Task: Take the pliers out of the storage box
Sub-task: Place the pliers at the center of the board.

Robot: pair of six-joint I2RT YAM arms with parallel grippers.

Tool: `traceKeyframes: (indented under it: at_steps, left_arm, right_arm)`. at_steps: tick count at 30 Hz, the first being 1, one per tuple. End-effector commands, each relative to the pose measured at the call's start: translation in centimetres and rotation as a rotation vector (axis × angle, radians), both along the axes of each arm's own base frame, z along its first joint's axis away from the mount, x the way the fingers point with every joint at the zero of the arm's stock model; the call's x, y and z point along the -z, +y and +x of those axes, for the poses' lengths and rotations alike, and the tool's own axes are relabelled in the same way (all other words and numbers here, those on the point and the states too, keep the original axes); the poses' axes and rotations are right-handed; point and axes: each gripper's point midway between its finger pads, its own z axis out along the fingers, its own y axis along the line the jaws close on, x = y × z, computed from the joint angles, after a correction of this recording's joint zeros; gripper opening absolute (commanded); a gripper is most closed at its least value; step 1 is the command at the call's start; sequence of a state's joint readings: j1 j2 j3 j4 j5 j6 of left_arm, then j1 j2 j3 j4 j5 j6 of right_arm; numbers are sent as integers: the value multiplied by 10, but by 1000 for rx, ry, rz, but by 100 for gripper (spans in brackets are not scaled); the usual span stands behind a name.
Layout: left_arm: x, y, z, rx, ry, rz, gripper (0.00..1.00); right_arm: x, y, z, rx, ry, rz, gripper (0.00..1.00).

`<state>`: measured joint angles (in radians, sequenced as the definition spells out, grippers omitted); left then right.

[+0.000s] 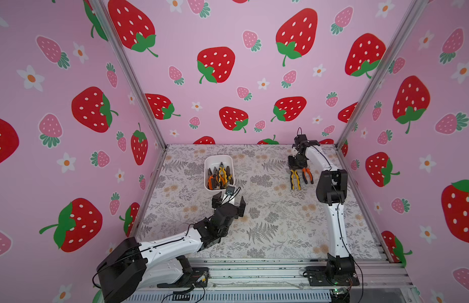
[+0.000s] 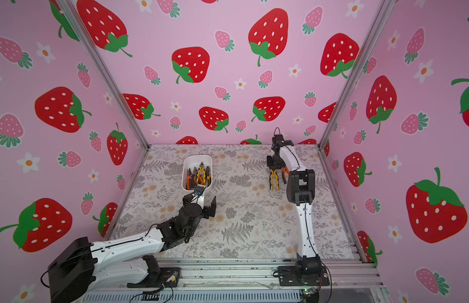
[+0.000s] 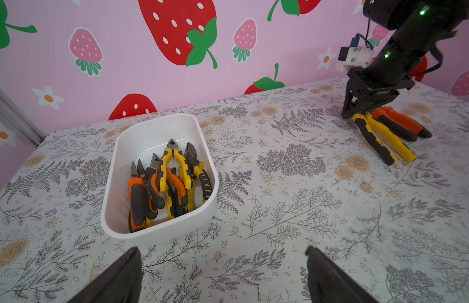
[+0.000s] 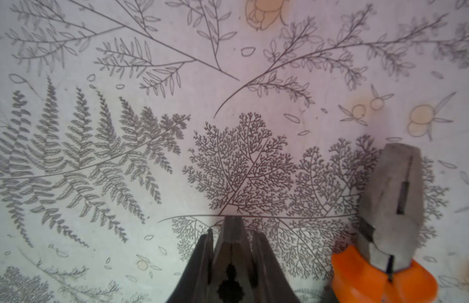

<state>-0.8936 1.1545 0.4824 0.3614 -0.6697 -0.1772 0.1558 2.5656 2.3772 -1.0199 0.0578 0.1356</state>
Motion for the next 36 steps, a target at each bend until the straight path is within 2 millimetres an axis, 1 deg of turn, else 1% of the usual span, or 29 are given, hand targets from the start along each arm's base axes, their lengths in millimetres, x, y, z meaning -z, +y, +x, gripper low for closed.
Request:
traceKeyframes:
  at_steps: [1,8,15,24,32,36]
  left_arm:
    - [-12,-5,5,0,-16,-13,97]
    - [-11,-4,5,-1,-14,-10,97]
    - [-11,-6,6,2,-11,-7,97]
    - [-10,-9,7,7,-6,3,97]
    - [-9,-13,10,17,2,14,97]
    - [-9,-14,10,20,2,13,97]
  right_arm:
    - [21,-21,6,7,12,-87,8]
    - [17,-31,14,34,-20,-87,9]
    - [11,-34,28,37,-70,-92,11]
    - [11,-39,36,32,-88,-101,13]
    - [13,-31,39,-2,-85,-40,16]
    - [11,-27,40,-10,-89,-15,17]
